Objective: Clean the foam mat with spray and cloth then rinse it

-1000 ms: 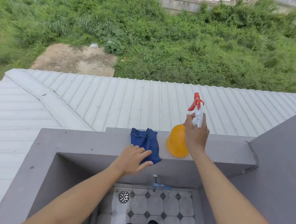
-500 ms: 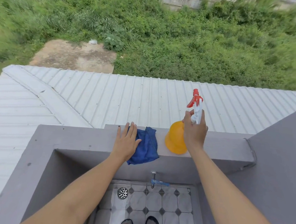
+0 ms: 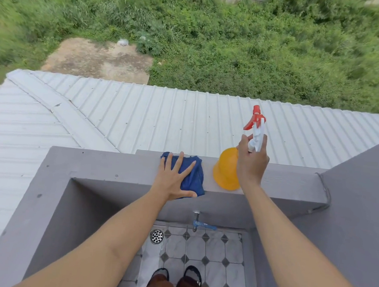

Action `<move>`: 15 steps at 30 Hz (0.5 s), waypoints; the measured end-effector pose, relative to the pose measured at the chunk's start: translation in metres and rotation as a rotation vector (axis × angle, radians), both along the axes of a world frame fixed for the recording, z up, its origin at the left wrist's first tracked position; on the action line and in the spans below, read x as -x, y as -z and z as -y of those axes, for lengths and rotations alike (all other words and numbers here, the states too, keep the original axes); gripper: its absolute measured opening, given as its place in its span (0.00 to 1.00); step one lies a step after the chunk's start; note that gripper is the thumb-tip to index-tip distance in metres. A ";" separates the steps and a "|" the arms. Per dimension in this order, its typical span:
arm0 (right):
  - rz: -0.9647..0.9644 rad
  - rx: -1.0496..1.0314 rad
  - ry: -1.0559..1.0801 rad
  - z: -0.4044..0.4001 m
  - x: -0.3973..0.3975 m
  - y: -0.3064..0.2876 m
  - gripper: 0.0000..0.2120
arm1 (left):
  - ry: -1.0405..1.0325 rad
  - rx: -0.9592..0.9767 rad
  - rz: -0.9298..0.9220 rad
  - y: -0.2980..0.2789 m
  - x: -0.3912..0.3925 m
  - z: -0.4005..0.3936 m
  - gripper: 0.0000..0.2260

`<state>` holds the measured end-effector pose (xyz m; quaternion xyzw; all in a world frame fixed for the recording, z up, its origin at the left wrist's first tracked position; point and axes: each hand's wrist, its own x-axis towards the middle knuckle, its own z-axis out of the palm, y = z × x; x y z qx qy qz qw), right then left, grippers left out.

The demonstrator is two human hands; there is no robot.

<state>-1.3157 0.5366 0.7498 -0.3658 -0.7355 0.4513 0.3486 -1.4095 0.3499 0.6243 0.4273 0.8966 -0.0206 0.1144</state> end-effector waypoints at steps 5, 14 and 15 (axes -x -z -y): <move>0.013 -0.007 -0.014 0.001 -0.002 -0.002 0.08 | -0.002 0.049 0.002 -0.004 -0.001 -0.003 0.49; 0.110 -0.076 -0.163 -0.001 -0.015 -0.009 0.18 | -0.050 0.050 0.019 -0.031 0.011 0.000 0.33; 0.172 -0.142 -0.201 -0.003 -0.027 -0.010 0.19 | -0.058 0.037 0.010 -0.039 0.012 -0.001 0.29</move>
